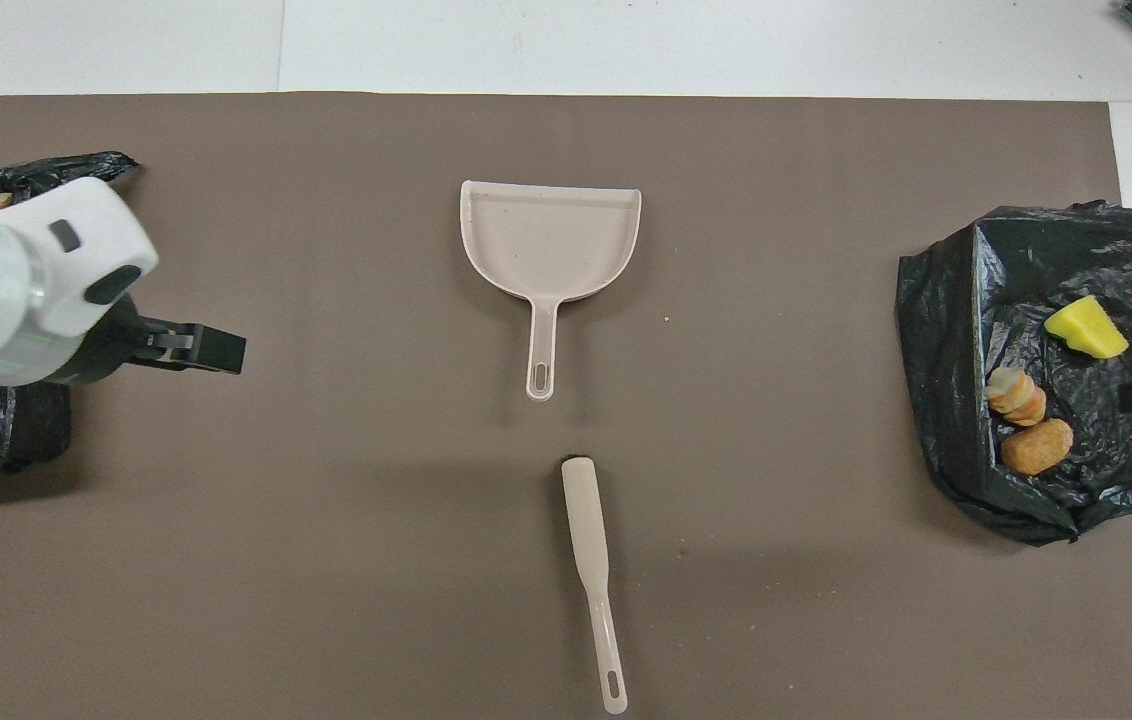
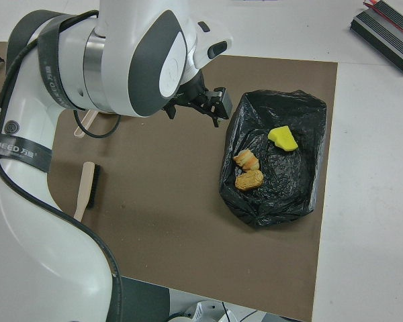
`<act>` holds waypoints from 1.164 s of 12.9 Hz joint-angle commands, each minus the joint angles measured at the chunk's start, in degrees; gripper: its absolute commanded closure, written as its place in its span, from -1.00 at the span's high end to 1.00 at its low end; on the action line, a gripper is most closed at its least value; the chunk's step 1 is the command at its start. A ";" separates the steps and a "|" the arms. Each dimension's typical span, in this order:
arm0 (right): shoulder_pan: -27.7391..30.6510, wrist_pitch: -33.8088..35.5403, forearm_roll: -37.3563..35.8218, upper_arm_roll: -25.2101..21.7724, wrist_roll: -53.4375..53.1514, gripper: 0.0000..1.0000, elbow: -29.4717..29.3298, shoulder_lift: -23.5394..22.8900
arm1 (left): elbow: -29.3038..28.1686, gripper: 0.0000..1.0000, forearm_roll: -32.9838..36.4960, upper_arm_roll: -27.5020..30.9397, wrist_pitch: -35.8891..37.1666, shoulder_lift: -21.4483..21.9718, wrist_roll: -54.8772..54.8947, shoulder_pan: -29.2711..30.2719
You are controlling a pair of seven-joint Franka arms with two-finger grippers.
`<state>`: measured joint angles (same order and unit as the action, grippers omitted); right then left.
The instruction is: Sweep and dump trash in bin
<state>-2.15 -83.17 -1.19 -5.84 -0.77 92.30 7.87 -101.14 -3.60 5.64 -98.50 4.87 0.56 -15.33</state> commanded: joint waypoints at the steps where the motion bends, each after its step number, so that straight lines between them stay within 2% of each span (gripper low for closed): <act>1: 0.21 0.55 -0.84 0.04 0.60 1.00 -0.46 -0.05 | 6.01 1.00 0.09 -0.72 6.27 0.76 4.96 4.95; 4: 0.74 1.07 -0.75 0.04 0.50 1.00 -0.37 0.13 | 13.41 1.00 4.56 -0.54 10.15 -1.08 11.47 7.25; 6: 0.66 0.64 -0.75 0.04 0.50 1.00 -0.28 0.22 | 20.24 1.00 4.05 -0.28 14.72 -5.02 11.74 8.38; 8: 0.30 0.46 -0.75 0.04 0.50 1.00 -0.28 0.22 | 23.88 1.00 3.52 -0.45 17.81 -7.24 11.74 8.39; 15: 0.83 0.37 -0.75 -0.40 0.68 1.00 -0.37 0.13 | 17.83 1.00 2.46 -0.54 15.97 -2.77 10.16 8.57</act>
<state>-1.88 -83.17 -1.21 -6.21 -0.77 92.30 7.87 -80.79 -0.55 5.64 -83.08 -0.06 11.21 -7.75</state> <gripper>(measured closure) 0.000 0.000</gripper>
